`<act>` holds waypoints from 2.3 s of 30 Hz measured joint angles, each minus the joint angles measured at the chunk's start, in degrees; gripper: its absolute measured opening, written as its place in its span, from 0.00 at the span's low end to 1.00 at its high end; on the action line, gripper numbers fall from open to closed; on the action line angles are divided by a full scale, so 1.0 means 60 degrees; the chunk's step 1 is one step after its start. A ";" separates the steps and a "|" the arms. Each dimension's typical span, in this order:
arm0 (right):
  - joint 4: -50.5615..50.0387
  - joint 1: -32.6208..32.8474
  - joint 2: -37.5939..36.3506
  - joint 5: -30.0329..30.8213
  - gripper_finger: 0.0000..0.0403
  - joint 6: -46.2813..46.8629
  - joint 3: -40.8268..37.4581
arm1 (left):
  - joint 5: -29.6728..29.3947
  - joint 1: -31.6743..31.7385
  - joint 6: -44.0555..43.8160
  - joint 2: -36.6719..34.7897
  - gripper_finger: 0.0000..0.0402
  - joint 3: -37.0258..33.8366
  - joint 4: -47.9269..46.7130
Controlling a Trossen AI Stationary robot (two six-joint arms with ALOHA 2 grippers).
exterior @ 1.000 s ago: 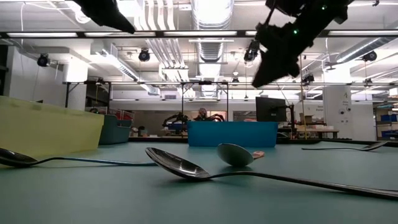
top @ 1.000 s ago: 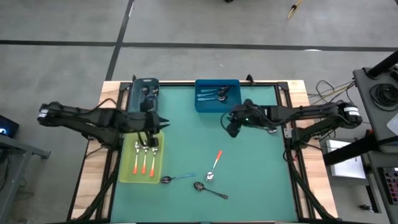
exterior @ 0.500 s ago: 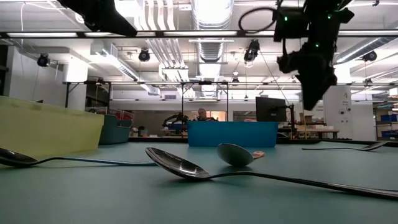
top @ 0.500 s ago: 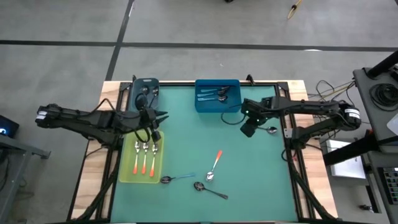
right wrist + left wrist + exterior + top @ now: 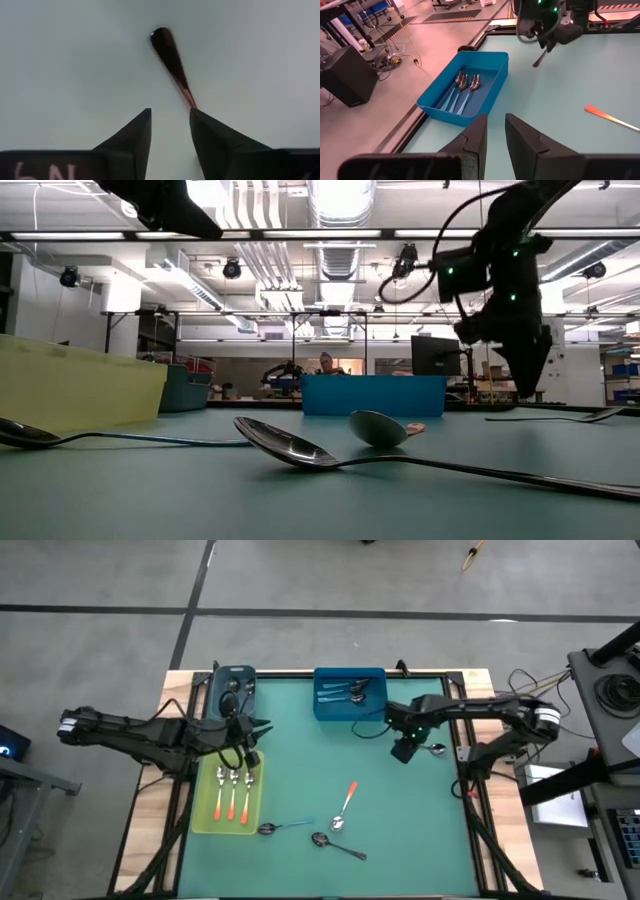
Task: Sort silverware by color (type)
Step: Put the black spoon into the blue bin
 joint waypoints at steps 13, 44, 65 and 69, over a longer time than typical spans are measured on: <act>0.0243 -0.0004 0.1571 0.1040 0.38 -0.1541 0.0029 | 0.0000 0.0000 0.0003 0.0032 0.13 0.0000 -0.0040; 0.1042 0.1480 0.1295 0.0802 0.03 -0.1439 0.0347 | 0.2102 0.0000 -0.0540 0.0039 0.13 -0.0840 0.1139; 0.1712 0.3042 0.1282 0.1684 0.02 0.0686 0.1082 | 0.2058 0.0000 -0.1073 0.1830 0.13 -0.2346 0.5252; 0.1500 0.2989 0.1282 0.1084 0.06 0.0850 0.0887 | 0.2052 0.0000 -0.0995 0.2265 0.13 -0.2044 0.5242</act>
